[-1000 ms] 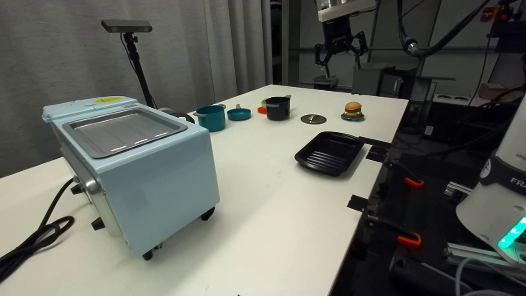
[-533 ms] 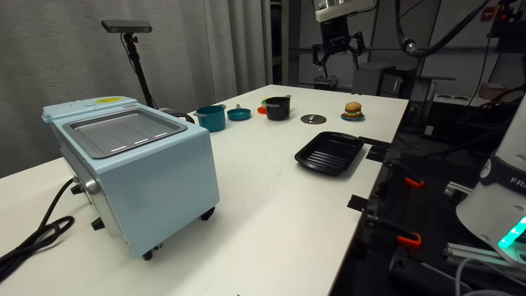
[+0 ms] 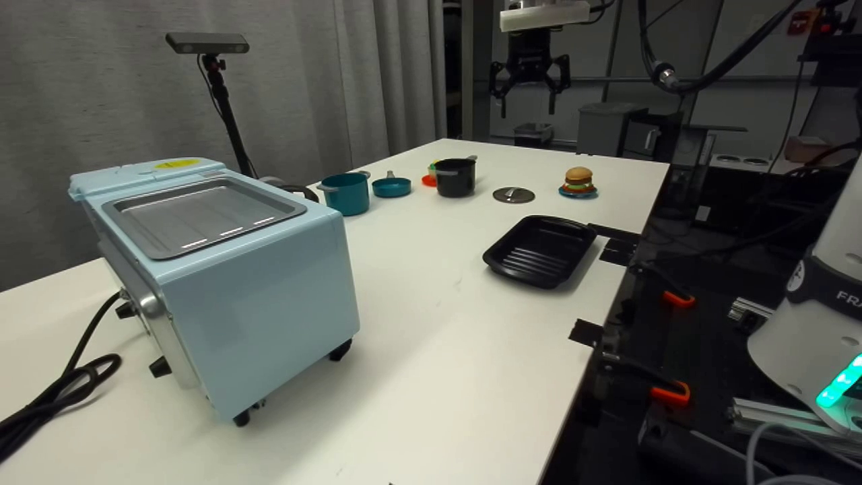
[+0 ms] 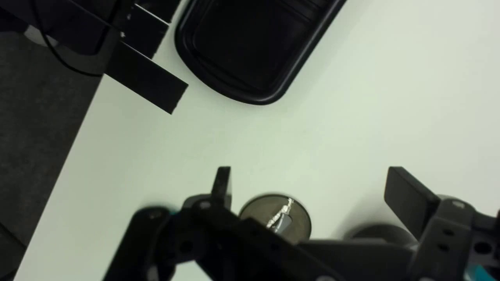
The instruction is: Put the lid on the black pot
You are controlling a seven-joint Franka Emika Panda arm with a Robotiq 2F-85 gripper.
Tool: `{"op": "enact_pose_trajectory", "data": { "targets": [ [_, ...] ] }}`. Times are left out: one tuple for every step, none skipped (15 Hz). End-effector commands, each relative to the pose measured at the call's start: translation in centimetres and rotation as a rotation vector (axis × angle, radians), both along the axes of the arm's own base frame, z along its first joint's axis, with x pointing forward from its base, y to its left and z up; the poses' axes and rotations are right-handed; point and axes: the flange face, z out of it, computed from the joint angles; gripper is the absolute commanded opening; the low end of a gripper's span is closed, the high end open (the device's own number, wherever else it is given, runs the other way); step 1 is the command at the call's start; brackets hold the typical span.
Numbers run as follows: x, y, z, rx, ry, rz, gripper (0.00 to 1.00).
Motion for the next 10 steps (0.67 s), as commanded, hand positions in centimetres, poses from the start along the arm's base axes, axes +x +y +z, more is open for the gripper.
{"op": "enact_pose_trajectory", "data": {
  "targets": [
    [3.9, -1.3, -0.8, -0.019, -0.082, -0.088, 1.0],
    [5.1, -2.2, -1.3, -0.034, -0.094, -0.119, 1.0],
    [5.9, -2.7, -1.8, -0.045, -0.101, -0.148, 1.0],
    [6.7, -3.4, -2.6, -0.057, -0.104, -0.181, 1.0],
    [7.5, -4.0, -3.1, -0.068, -0.107, -0.208, 1.0],
    [8.2, -4.7, -3.9, -0.077, -0.107, -0.239, 1.0],
    [8.8, -5.3, -4.8, -0.086, -0.106, -0.269, 1.0],
    [9.2, -5.9, -5.7, -0.092, -0.105, -0.301, 1.0],
    [9.6, -6.5, -6.4, -0.098, -0.101, -0.327, 1.0],
    [9.8, -7.1, -7.1, -0.106, -0.099, -0.352, 1.0]
  ]
}}
